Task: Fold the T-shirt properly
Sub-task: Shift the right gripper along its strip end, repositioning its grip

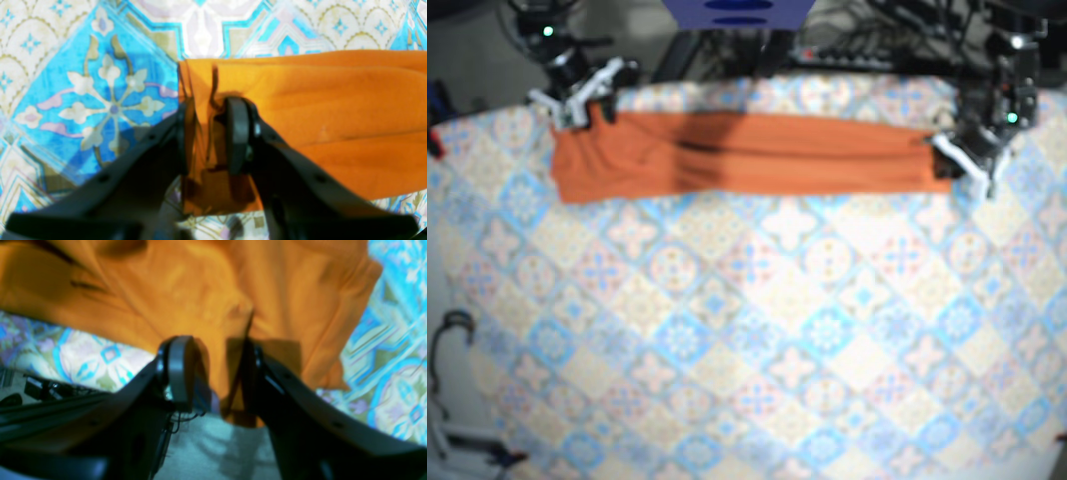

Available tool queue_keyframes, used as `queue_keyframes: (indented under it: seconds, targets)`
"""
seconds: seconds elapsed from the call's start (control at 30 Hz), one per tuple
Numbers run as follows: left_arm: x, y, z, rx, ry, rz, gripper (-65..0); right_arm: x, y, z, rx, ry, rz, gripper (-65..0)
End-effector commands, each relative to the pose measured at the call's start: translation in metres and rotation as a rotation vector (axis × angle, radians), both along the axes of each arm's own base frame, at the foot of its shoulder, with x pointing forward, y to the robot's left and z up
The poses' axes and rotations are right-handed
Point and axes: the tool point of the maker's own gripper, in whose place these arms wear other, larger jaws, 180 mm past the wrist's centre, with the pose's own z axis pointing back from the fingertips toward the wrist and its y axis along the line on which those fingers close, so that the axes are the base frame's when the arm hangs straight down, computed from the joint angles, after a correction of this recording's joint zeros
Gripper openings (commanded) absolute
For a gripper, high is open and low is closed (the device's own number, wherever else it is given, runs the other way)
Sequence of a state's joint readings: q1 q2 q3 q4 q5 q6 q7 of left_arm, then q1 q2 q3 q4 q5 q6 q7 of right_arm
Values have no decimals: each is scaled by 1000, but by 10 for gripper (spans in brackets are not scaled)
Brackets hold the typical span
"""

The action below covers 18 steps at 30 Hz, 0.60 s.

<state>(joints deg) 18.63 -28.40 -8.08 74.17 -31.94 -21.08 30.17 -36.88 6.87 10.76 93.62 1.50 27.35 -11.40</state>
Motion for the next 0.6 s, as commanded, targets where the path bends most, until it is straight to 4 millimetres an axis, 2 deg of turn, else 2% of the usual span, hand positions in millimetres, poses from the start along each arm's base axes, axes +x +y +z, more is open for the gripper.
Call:
queue_keyframes:
  seconds: [0.0, 0.13, 0.3, 0.47, 0.57]
  targets:
    - [-7, 9, -3, 36, 38, -1, -490, 6, -2, 12, -1, -42, 5, -453]
    - [-7, 9, -3, 36, 40, 0, -490, 9, -1, 16, -4, -54, 9, -506]
    - [-7, 9, -3, 36, 40, 0, -490, 7, -4, 11, -61, -35, 46, -595]
    - [-7, 9, -3, 36, 40, 0, -490, 1, -7, 3, -168, 0, 121, -608]
    - [-8, 9, -3, 37, 40, -1, -490, 7, -8, 10, -198, -21, 140, -608]
